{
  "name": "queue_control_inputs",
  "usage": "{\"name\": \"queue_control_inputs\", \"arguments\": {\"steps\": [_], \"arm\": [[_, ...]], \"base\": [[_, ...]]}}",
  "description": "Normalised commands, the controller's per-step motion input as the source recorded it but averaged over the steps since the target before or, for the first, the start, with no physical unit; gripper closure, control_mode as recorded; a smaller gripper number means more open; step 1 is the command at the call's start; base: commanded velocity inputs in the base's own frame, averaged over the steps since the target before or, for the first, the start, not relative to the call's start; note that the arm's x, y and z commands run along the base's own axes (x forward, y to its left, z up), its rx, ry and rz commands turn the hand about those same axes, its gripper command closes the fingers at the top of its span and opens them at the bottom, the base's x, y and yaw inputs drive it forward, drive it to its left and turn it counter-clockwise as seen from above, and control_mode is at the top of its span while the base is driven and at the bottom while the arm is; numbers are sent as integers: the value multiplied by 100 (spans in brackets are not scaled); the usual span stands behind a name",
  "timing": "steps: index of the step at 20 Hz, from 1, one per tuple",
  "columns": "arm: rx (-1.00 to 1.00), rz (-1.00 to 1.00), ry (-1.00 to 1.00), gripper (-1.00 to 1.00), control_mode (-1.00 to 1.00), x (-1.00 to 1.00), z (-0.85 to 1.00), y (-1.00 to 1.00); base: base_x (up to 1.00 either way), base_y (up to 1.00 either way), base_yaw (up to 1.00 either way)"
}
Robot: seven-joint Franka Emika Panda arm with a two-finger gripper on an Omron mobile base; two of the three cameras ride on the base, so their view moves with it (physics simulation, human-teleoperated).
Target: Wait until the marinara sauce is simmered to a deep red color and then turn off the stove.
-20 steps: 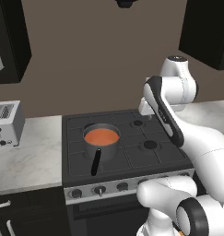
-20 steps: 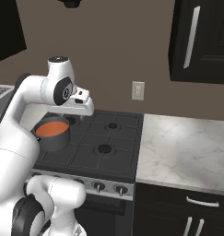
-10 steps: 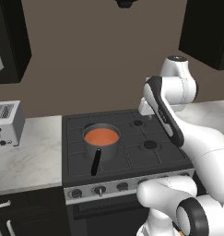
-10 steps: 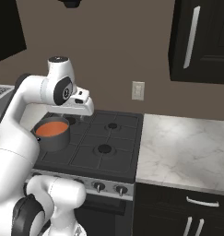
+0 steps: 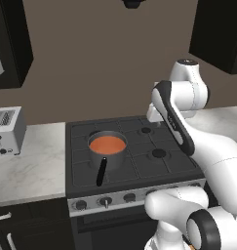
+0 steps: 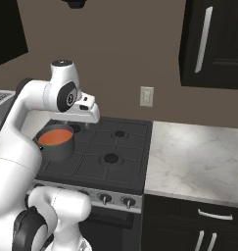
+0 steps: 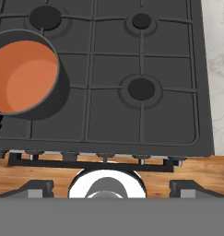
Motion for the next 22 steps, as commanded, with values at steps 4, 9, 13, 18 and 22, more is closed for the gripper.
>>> {"name": "queue_control_inputs", "arguments": {"steps": [4, 9, 13, 18, 22], "arm": [[0, 0, 0, -100, -100, 0, 0, 0], [0, 0, 0, -100, -100, 0, 0, 0], [0, 0, 0, -100, -100, 0, 0, 0], [0, 0, 0, -100, -100, 0, 0, 0], [0, 0, 0, -100, -100, 0, 0, 0]], "base": [[0, 0, 0], [0, 0, 0], [0, 0, 0], [0, 0, 0], [0, 0, 0]]}}
